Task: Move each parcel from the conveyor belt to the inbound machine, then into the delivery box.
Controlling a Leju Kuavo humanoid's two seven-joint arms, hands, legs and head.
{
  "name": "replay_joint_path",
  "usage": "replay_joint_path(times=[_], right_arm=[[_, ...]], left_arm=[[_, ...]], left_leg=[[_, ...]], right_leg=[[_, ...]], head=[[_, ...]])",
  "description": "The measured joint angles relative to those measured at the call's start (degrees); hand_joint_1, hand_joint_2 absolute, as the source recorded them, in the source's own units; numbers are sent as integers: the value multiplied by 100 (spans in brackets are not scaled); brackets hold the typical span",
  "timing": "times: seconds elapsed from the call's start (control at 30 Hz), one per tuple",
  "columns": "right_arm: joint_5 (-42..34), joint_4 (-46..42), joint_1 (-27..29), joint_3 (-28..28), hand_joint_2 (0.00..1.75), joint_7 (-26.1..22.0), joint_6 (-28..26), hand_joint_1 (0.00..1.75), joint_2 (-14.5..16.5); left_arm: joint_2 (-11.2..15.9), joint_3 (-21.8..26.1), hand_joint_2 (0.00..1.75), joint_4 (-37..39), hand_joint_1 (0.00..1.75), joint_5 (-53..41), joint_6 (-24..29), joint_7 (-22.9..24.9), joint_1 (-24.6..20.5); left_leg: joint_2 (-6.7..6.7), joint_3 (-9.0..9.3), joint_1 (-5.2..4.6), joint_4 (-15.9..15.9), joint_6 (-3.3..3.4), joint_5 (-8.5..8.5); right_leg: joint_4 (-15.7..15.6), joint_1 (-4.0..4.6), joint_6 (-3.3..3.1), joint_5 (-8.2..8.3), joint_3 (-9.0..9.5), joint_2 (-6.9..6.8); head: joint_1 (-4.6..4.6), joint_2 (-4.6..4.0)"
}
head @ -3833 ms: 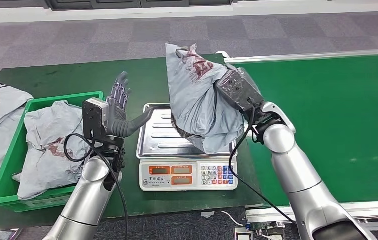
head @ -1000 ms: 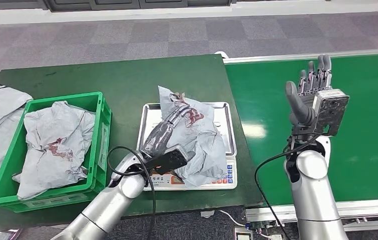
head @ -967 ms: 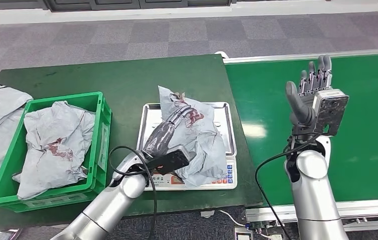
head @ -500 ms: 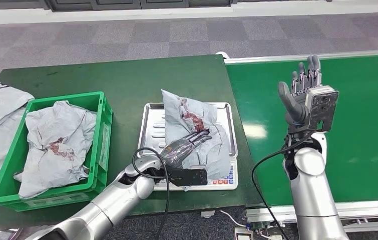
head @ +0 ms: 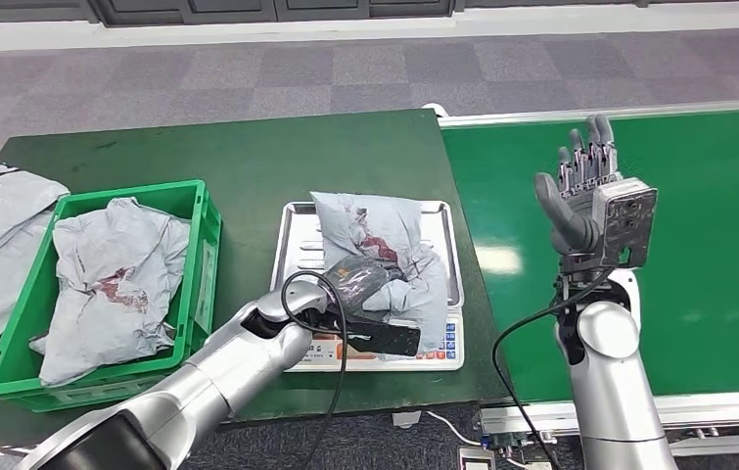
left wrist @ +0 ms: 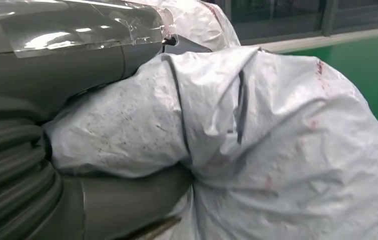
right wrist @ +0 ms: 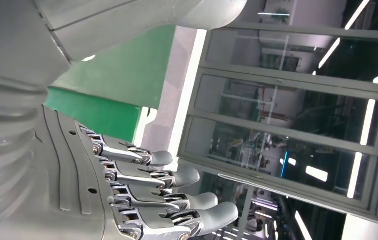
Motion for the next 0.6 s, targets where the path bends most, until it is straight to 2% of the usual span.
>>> replay_joint_path(times=[0.2,0.6], right_arm=[[149,-386,339,-12,175,36,11,0,65],[91,-501,562,-70,175,-23,-60,0,252]], left_arm=[[17,312,175,-447,175,579,555,7,169],[250,1376,175,-2449,175,1628,750,188,540]], left_leg=[[4,-10,0,0,-3,7],[4,-53,0,0,-3,10]], right_leg=[[0,1,-5,6,-18,6],[1,2,-5,10,-56,9]], head=[[0,0],[0,0]])
